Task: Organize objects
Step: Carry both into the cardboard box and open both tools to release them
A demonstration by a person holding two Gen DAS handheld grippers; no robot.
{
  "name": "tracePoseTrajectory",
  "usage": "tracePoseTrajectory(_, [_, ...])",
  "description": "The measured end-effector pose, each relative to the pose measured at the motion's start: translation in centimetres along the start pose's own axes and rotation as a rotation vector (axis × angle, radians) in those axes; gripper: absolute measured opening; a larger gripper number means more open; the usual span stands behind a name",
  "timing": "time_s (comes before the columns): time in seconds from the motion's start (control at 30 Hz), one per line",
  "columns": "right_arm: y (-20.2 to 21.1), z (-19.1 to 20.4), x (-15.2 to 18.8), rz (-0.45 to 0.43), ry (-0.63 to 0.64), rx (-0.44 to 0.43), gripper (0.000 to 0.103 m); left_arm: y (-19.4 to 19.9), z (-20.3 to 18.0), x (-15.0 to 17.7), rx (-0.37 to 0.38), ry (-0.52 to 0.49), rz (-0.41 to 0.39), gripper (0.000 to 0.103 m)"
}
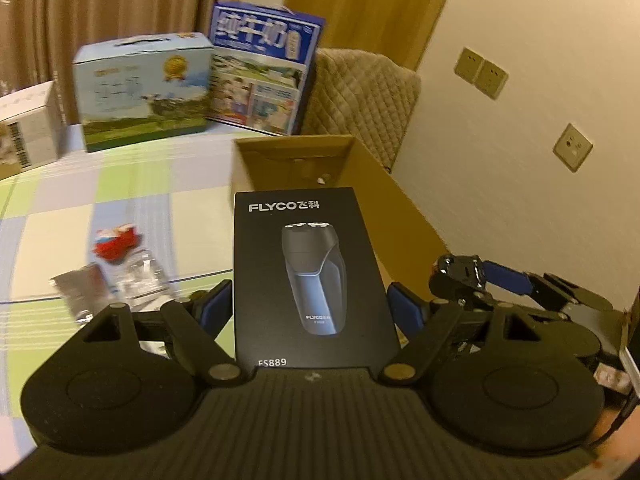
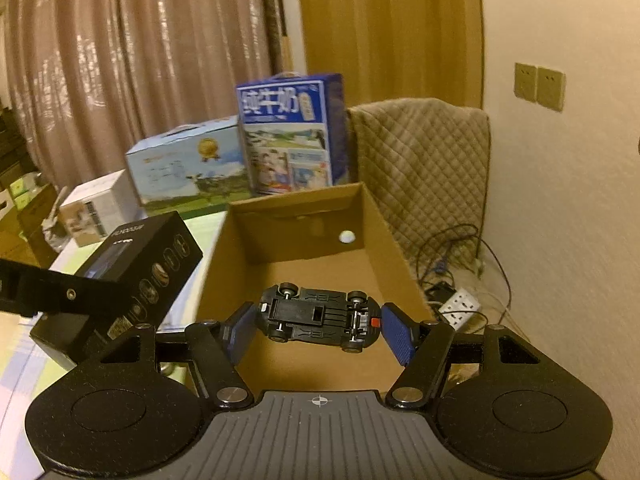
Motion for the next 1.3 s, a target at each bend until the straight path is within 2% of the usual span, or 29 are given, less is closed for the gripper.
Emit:
tracePoseTrajectory(0.13, [-0.6, -1.7, 0.1, 0.007, -0.021, 0.006, 0.064, -2.3, -2.1, -0.5, 0.009, -0.014, 0.02, 0.079])
tracePoseTrajectory(0.43, [-2.1, -4.0, 0.9, 0.025, -0.053, 0.011, 0.064, -5.6, -4.3, -0.8, 0.019, -0.035, 0.037, 0.08])
tracePoseTrajectory(0.5, [-2.0, -4.2, 1.0, 0.025, -0.057, 0.012, 0.064, -5.9, -4.3, -1.1, 0.01, -0.033, 0.031, 0.084])
tracePoseTrajectory(1.1, [-2.4, -3.3, 1.1, 0.039, -0.067, -0.02, 0.064, -3.9, -2.2, -0.3, -0.007, 0.008, 0.003, 0.085])
tracePoseTrajectory(1.3, [-3.5, -2.8, 1.4, 0.063, -0.066, -0.06, 0.066, -3.7, -1.4, -0.1, -0.016, 0.023, -0.001, 0.085])
Point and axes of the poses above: each gripper's, at about its wrist camera, not at the fingertips, and y roughly against the way its jaws point, z to its left, x to its underside, the point moved 8 cm from there along -y, roughly the way its jaws point, and after that the axes turned 6 degrees about -x, right-handed, at the moved point
